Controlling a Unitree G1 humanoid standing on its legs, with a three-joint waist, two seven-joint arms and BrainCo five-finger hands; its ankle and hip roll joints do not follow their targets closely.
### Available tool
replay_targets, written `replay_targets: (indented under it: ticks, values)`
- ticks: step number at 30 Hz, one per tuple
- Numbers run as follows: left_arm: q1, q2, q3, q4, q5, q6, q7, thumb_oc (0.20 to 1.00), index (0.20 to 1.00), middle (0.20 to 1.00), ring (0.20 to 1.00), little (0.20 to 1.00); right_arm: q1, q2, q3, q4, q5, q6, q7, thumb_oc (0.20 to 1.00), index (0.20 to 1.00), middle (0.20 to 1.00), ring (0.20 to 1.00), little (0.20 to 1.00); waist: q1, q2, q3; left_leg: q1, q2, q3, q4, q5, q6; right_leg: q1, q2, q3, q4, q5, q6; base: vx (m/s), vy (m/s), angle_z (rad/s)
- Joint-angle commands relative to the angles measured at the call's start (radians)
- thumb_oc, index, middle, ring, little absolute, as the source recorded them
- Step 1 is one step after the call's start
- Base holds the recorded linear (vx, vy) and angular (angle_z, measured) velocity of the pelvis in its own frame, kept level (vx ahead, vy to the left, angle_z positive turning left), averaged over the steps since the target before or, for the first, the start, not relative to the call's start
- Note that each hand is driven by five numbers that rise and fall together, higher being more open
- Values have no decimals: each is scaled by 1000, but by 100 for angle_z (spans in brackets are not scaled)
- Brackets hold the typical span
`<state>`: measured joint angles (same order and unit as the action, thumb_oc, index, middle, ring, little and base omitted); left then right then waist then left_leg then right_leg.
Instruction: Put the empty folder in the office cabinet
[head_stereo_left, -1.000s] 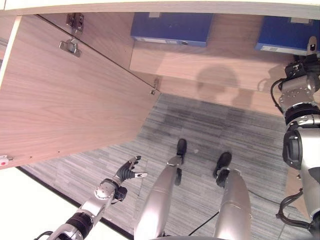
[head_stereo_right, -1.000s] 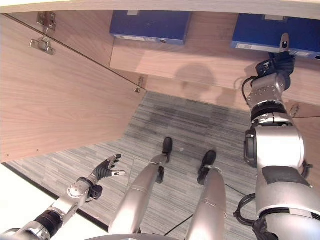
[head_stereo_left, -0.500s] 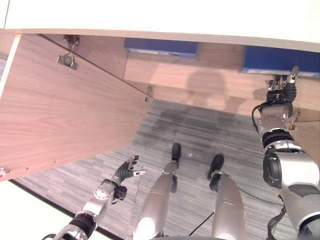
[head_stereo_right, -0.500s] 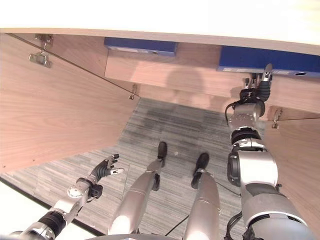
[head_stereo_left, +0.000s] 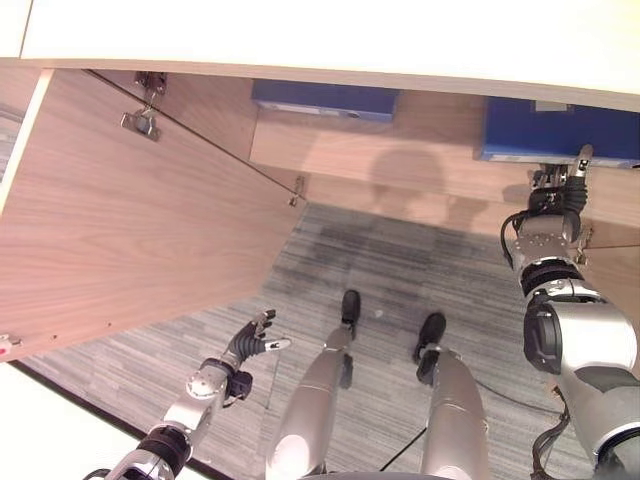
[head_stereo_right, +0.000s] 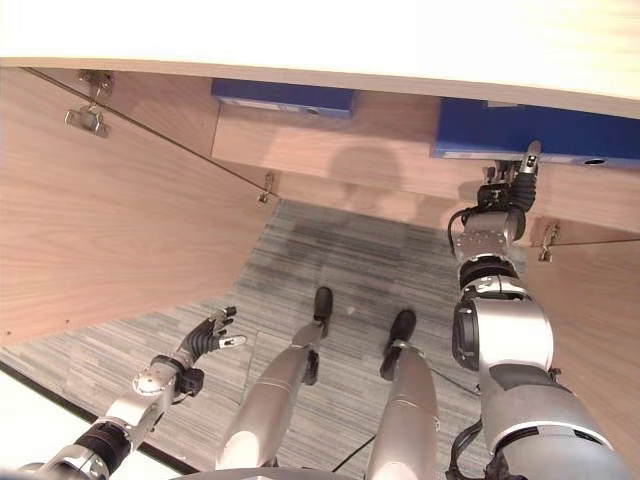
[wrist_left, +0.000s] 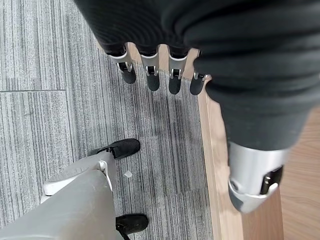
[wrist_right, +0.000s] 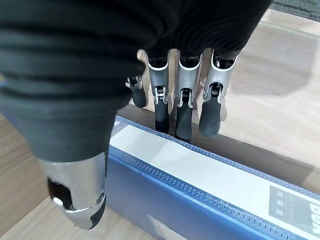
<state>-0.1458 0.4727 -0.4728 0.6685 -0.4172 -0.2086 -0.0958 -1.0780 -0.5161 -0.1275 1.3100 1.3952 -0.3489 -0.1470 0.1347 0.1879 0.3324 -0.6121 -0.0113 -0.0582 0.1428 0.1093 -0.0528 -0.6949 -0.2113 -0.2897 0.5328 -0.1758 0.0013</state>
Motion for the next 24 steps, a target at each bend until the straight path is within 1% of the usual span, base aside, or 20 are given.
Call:
replay_targets:
  ticks: [1, 3, 4, 6, 8, 9, 10, 12, 13, 15, 20, 24]
  values:
    - [2, 30, -17, 23, -17, -23, 4, 1000, 1000, 1000, 1000, 1000, -29, -75, -1, 72, 22, 15, -63, 1000, 1000, 1000, 1000, 1000, 43, 33, 32, 55, 5, -8, -10, -107, -15, 90, 9, 41, -58, -22, 139, 0, 0, 0]
    - [14, 49, -34, 29, -14, -19, 13, 1000, 1000, 1000, 1000, 1000, -141, -146, 49, 97, 2, 29, -127, 1000, 1000, 1000, 1000, 1000, 52, 22, 11, 62, 6, -10, -20, -105, -18, 98, 8, 38, -70, -16, 139, 6, -8, 2]
    - [10, 46, -33, 28, -14, -18, 14, 1000, 1000, 1000, 1000, 1000, -156, -151, 56, 106, 1, 33, -129, 1000, 1000, 1000, 1000, 1000, 51, 26, 15, 61, 6, -10, -22, -104, -18, 97, 9, 38, -71, -15, 139, 20, -11, 5]
    - [17, 50, -49, 39, -9, -9, 33, 1000, 1000, 1000, 1000, 1000, -280, -197, 128, 114, -41, 52, -191, 1000, 1000, 1000, 1000, 1000, 55, 13, -2, 71, 7, -12, -35, -100, -20, 105, 12, 37, -78, -12, 136, 20, -14, 7]
    - [24, 33, -53, 53, -5, -2, 47, 1000, 1000, 1000, 1000, 1000, -351, -200, 184, 92, -77, 57, -217, 1000, 1000, 1000, 1000, 1000, 51, 6, -6, 78, 8, -13, -40, -98, -21, 111, 14, 36, -81, -10, 134, 0, 0, 0]
    - [25, 29, -54, 52, -4, 0, 47, 1000, 1000, 1000, 1000, 1000, -352, -202, 199, 86, -103, 64, -221, 1000, 1000, 1000, 1000, 1000, 50, 2, -7, 84, 10, -14, -46, -97, -21, 117, 16, 34, -86, -8, 134, 0, 0, 0]
    - [27, 27, -57, 52, -2, -3, 46, 1000, 1000, 1000, 1000, 1000, -338, -195, 203, 91, -119, 72, -222, 1000, 1000, 1000, 1000, 1000, 51, -2, -8, 91, 12, -15, -50, -96, -21, 124, 19, 33, -89, -7, 134, 3, -32, -2]
    - [5, 11, -51, 67, -5, -2, 59, 1000, 1000, 1000, 1000, 1000, -256, -152, 174, 154, -132, 112, -211, 1000, 1000, 1000, 1000, 1000, 46, -6, -3, 100, 17, -18, -52, -97, -20, 138, 24, 29, -95, -10, 131, 0, -17, 0]
    - [6, 12, -53, 67, -5, -2, 59, 1000, 1000, 1000, 1000, 1000, -252, -151, 172, 153, -132, 112, -210, 1000, 1000, 1000, 1000, 1000, 46, -7, -5, 101, 17, -18, -52, -97, -20, 139, 24, 28, -96, -10, 131, 0, 0, 0]
    - [-6, 0, -50, 74, -5, 0, 66, 1000, 1000, 1000, 1000, 1000, -184, -108, 134, 181, -128, 126, -207, 1000, 1000, 1000, 1000, 1000, 46, -7, -1, 106, 19, -19, -57, -96, -20, 146, 27, 24, -101, -10, 131, -4, -16, 0]
    - [-14, -16, -45, 80, 7, -1, 79, 1000, 1000, 1000, 1000, 1000, -65, -24, 63, 198, -91, 120, -209, 1000, 1000, 1000, 1000, 1000, 46, 3, 5, 116, 23, -21, -73, -87, -21, 148, 28, 21, -106, -10, 131, -4, -1, -2]
    - [-15, -29, -48, 81, 18, 2, 77, 1000, 1000, 1000, 1000, 1000, 25, 38, -5, 216, -28, 108, -212, 1000, 1000, 1000, 1000, 1000, 44, 17, 8, 130, 24, -22, -89, -81, -24, 156, 28, 19, -113, -11, 132, 0, 0, 0]
